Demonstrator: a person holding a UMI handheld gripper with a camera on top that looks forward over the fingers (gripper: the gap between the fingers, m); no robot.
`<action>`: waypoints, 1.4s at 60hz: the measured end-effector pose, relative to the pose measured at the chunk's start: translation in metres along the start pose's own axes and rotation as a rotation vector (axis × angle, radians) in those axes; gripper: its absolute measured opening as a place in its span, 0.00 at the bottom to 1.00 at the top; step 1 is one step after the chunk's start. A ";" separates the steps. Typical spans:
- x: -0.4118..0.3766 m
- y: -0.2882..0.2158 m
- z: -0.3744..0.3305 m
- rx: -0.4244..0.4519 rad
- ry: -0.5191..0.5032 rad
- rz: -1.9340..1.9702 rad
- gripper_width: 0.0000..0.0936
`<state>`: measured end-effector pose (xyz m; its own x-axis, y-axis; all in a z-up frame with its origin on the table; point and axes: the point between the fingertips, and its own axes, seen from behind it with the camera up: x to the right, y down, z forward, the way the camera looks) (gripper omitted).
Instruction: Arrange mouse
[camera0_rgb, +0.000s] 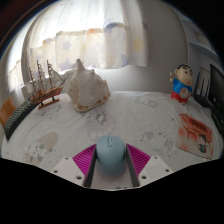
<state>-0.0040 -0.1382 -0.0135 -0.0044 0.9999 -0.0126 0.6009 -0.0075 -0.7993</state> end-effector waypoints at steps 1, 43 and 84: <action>0.001 0.000 0.000 0.000 0.000 0.001 0.54; 0.274 -0.120 -0.060 0.078 0.234 0.069 0.42; 0.353 -0.021 -0.090 -0.131 0.243 0.111 0.91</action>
<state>0.0536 0.2161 0.0531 0.2497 0.9664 0.0611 0.6852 -0.1317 -0.7163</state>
